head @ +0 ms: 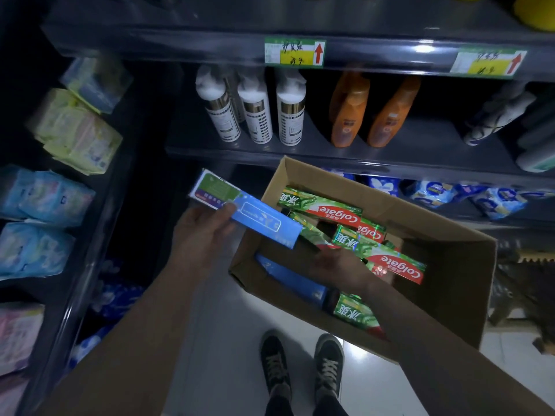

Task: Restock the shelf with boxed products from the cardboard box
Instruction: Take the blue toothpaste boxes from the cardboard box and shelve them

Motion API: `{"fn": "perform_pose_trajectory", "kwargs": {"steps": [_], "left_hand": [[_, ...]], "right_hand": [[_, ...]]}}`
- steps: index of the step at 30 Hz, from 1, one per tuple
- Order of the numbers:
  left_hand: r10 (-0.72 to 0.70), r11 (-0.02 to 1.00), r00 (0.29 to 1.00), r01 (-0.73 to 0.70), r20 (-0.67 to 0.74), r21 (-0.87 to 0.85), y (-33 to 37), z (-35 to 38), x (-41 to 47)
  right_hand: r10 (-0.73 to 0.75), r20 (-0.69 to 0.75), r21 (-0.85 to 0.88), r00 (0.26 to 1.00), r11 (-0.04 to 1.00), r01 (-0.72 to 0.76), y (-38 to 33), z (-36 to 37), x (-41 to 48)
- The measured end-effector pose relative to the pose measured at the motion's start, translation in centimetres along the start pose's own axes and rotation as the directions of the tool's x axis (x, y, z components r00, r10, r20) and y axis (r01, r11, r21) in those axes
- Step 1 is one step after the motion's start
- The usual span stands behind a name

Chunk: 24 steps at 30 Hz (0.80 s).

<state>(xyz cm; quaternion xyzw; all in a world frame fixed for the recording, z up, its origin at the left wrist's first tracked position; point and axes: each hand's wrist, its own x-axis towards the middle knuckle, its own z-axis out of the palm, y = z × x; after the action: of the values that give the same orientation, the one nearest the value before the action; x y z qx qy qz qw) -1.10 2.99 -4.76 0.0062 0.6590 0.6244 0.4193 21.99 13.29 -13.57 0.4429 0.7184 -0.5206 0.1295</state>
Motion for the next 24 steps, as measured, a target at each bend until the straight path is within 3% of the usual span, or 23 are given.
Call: {"fn": "perform_pose_trajectory", "kwargs": {"steps": [5,19,24], "left_hand": [[0.024,0.996,1.0,-0.025,-0.004,-0.089,-0.9,-1.0,0.8],[0.007,0.991,0.994,0.008,0.109,-0.135,-3.4,-0.9,2.0],[0.002,0.991,0.993,0.014,0.115,-0.135,-3.6,-0.8,2.0]], "right_hand": [[0.067,0.118,-0.355,0.991,0.935,-0.021,1.5,3.6,3.1],[0.186,0.176,-0.367,0.967,0.923,-0.111,4.2,6.2,6.1],[0.052,0.03,-0.309,0.998,0.95,-0.04,4.8,5.5,5.8]]}}
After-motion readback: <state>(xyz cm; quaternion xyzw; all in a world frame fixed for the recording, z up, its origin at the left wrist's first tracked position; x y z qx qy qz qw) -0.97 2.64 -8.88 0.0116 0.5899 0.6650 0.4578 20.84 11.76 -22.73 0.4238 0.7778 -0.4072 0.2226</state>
